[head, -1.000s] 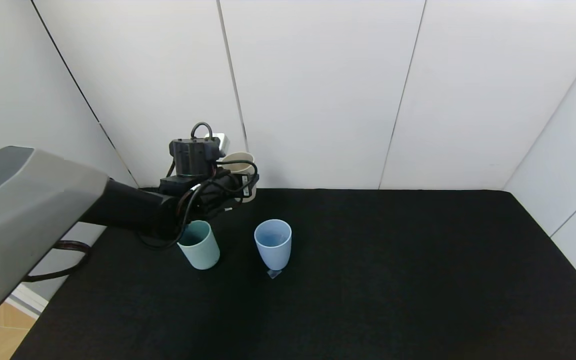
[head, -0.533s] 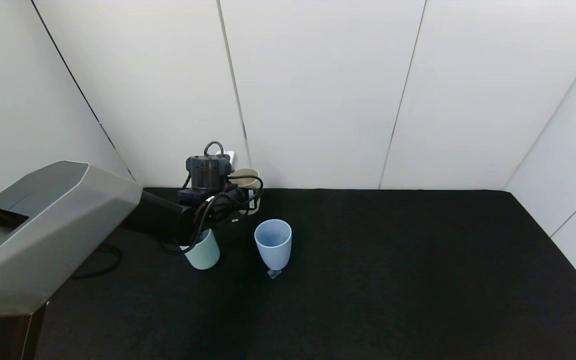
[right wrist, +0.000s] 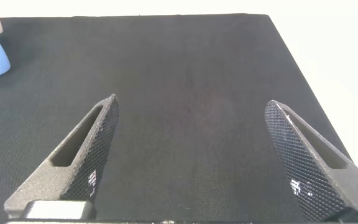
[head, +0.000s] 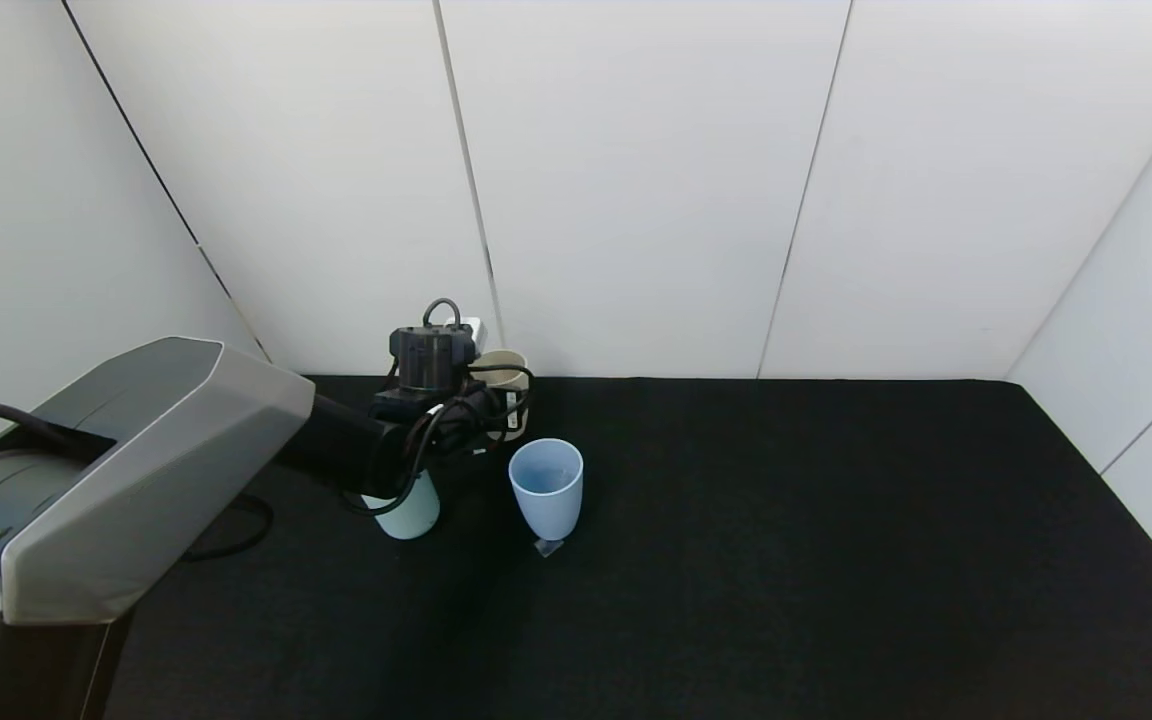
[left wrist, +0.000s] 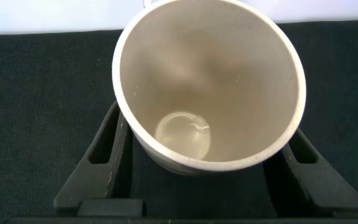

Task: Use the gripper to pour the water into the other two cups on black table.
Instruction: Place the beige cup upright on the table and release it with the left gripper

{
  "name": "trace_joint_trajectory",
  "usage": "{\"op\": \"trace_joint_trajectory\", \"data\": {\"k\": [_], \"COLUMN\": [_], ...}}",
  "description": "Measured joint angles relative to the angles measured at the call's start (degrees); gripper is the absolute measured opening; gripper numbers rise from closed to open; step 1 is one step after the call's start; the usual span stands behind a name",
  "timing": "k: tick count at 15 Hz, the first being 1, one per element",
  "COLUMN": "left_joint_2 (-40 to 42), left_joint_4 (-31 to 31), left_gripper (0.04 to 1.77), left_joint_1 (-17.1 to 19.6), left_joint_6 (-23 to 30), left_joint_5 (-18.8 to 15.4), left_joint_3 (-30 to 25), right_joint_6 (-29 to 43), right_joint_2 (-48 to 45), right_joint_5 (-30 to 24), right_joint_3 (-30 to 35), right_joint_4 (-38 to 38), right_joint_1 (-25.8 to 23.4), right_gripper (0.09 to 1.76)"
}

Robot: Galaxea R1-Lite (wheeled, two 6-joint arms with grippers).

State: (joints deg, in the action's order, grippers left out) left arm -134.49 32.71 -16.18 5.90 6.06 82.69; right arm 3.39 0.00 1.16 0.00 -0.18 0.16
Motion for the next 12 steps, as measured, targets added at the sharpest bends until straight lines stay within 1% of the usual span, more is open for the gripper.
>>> {"op": "trace_joint_trajectory", "data": {"k": [12], "left_joint_2": [-0.4], "left_joint_4": [0.0], "left_gripper": [1.19], "left_joint_1": [0.2], "left_joint_6": [0.0], "left_joint_5": [0.1], "left_joint_3": [-0.3], "right_joint_6": [0.0], "right_joint_2": [0.0], "right_joint_5": [0.0], "right_joint_3": [0.0], "right_joint_4": [0.0], "right_joint_1": [0.0], "right_gripper": [1.71]}}
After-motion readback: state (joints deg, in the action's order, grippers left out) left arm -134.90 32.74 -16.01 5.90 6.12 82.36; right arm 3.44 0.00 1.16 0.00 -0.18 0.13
